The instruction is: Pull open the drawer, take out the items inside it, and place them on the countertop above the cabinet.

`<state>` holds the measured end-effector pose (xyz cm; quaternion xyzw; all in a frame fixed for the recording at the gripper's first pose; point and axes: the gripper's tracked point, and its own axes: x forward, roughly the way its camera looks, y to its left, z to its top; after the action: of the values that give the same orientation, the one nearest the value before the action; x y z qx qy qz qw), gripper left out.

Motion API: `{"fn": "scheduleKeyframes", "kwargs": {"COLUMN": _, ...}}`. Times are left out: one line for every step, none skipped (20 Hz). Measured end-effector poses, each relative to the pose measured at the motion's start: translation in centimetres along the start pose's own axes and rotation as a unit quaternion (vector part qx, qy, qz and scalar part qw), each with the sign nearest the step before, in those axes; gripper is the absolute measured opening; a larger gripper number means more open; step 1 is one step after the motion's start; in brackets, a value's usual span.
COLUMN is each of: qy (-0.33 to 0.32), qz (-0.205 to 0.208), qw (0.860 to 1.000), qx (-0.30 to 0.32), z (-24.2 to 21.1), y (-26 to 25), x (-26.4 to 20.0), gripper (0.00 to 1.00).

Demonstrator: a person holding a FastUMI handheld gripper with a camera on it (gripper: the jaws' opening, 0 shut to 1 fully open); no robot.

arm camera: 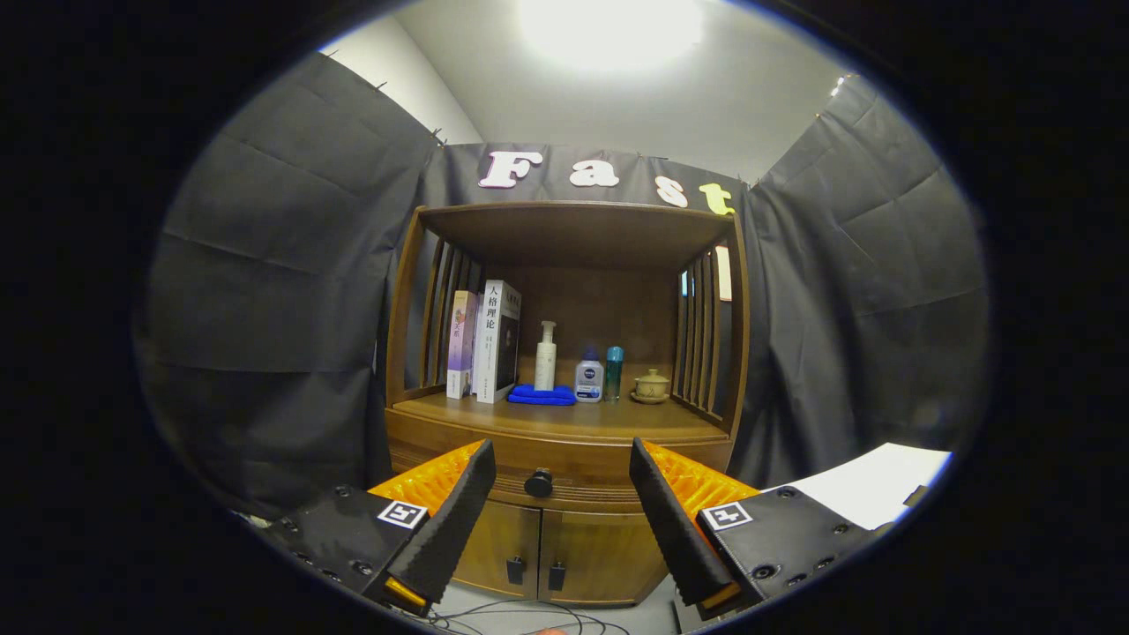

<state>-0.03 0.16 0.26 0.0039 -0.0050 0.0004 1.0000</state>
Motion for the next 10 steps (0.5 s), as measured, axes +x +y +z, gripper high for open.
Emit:
{"fn": "scheduleKeyframes", "kwargs": {"qy": -0.001, "qz": 0.000, "qw": 1.000, "qx": 0.002, "z": 0.12, "y": -0.02, "x": 0.02, "gripper": 0.97}}
{"fn": "scheduleKeyframes", "kwargs": {"qy": -0.002, "qz": 0.000, "qw": 1.000, "qx": 0.003, "z": 0.14, "y": 0.01, "x": -0.08, "gripper": 0.97}}
{"fn": "scheduleKeyframes", "kwargs": {"qy": -0.002, "qz": 0.001, "qw": 1.000, "qx": 0.004, "z": 0.19, "y": 0.07, "x": -0.05, "gripper": 0.97}}
{"fn": "scheduleKeyframes", "kwargs": {"qy": -0.002, "qz": 0.000, "qw": 1.000, "qx": 0.003, "z": 0.07, "y": 0.04, "x": 0.00, "gripper": 0.97}}
{"fn": "scheduleKeyframes", "kwargs": {"qy": -0.002, "qz": 0.000, "qw": 1.000, "qx": 0.002, "z": 0.06, "y": 0.03, "x": 0.02, "gripper": 0.97}}
{"fn": "scheduleKeyframes", "kwargs": {"qy": -0.001, "qz": 0.000, "qw": 1.000, "qx": 0.002, "z": 0.02, "y": 0.02, "x": 0.10, "gripper": 0.97}}
{"fn": "scheduleKeyframes", "kwargs": {"qy": 0.000, "qz": 0.000, "qw": 1.000, "qx": 0.002, "z": 0.03, "y": 0.00, "x": 0.14, "gripper": 0.97}}
{"fn": "scheduleKeyframes", "kwargs": {"qy": -0.001, "qz": -0.001, "qw": 1.000, "qx": 0.003, "z": 0.04, "y": -0.06, "x": 0.13, "gripper": 0.97}}
{"fn": "scheduleKeyframes", "kwargs": {"qy": -0.004, "qz": -0.001, "qw": 1.000, "qx": 0.004, "z": 0.26, "y": -0.05, "x": 0.23, "gripper": 0.97}}
{"fn": "scheduleKeyframes", "kwargs": {"qy": -0.007, "qz": 0.000, "qw": 1.000, "qx": 0.008, "z": 0.50, "y": 0.00, "x": 0.38, "gripper": 0.97}}
